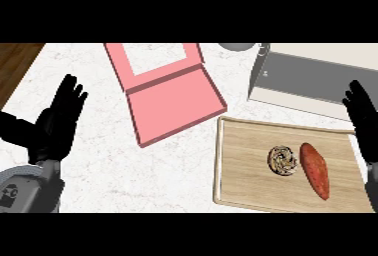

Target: Pick the cupcake from the tray and place it in the tiered shelf

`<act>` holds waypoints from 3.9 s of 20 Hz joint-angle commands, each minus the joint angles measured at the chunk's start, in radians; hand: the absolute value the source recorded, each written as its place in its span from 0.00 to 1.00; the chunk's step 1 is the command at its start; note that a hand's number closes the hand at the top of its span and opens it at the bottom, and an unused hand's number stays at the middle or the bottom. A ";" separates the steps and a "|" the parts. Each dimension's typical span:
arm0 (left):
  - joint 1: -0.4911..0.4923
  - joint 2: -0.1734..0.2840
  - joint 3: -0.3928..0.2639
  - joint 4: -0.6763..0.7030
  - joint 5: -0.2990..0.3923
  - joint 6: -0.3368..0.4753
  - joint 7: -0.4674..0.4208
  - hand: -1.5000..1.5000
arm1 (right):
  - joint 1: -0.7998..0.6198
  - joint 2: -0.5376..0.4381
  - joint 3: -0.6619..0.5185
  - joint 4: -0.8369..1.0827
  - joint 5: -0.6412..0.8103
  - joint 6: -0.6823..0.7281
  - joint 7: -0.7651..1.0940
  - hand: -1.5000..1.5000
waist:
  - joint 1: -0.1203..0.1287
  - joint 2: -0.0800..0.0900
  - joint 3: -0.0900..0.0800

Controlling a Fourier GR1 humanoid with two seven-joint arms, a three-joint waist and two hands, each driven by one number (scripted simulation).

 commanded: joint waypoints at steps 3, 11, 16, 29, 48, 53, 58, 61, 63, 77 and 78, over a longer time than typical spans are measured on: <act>0.118 -0.001 -0.051 0.041 -0.036 -0.016 0.019 0.50 | -0.044 -0.085 -0.077 0.005 -0.101 0.226 -0.207 1.00 | -0.003 0.025 -0.021; 0.119 0.023 -0.070 0.161 0.005 -0.118 0.128 0.50 | -0.104 -0.233 -0.093 0.412 -0.028 0.475 -0.403 0.00 | 0.015 0.034 -0.020; 0.111 0.028 -0.058 0.164 0.003 -0.131 0.147 0.50 | -0.103 -0.268 -0.059 0.518 0.043 0.659 -0.679 0.00 | 0.003 0.029 -0.020; 0.149 0.004 -0.019 0.265 -0.018 -0.197 0.063 0.50 | -0.078 -0.438 0.007 0.103 0.034 0.873 -0.354 0.00 | -0.023 0.019 -0.025; 0.154 -0.050 0.009 0.223 -0.081 -0.191 0.106 0.50 | -0.176 -0.186 0.197 -0.313 0.191 0.697 0.449 0.00 | -0.007 0.023 -0.023; 0.141 -0.087 0.020 0.261 -0.112 -0.197 0.080 0.50 | -0.144 -0.119 0.230 -0.287 0.336 0.695 0.440 0.00 | -0.007 0.023 -0.023; 0.136 -0.081 0.057 0.228 -0.112 -0.223 0.130 0.50 | 0.013 -0.091 0.212 -0.358 0.468 0.668 0.388 0.00 | -0.013 0.022 -0.023; 0.170 -0.108 0.048 0.204 -0.144 -0.225 0.103 0.50 | -0.015 -0.042 0.215 -0.295 0.558 0.652 0.345 0.00 | -0.009 0.023 -0.023; 0.166 -0.123 0.077 0.258 -0.137 -0.246 0.067 0.50 | 0.012 -0.037 0.194 -0.321 0.562 0.681 0.350 0.00 | -0.011 0.023 -0.023; 0.134 -0.149 0.106 0.218 -0.201 -0.259 0.154 0.50 | 0.019 0.155 0.280 -0.157 0.889 0.532 0.283 0.00 | -0.008 0.024 -0.022; 0.140 -0.157 0.112 0.149 -0.207 -0.243 0.204 0.50 | 0.022 0.096 0.197 -0.205 0.834 0.642 0.268 0.00 | -0.010 0.022 -0.023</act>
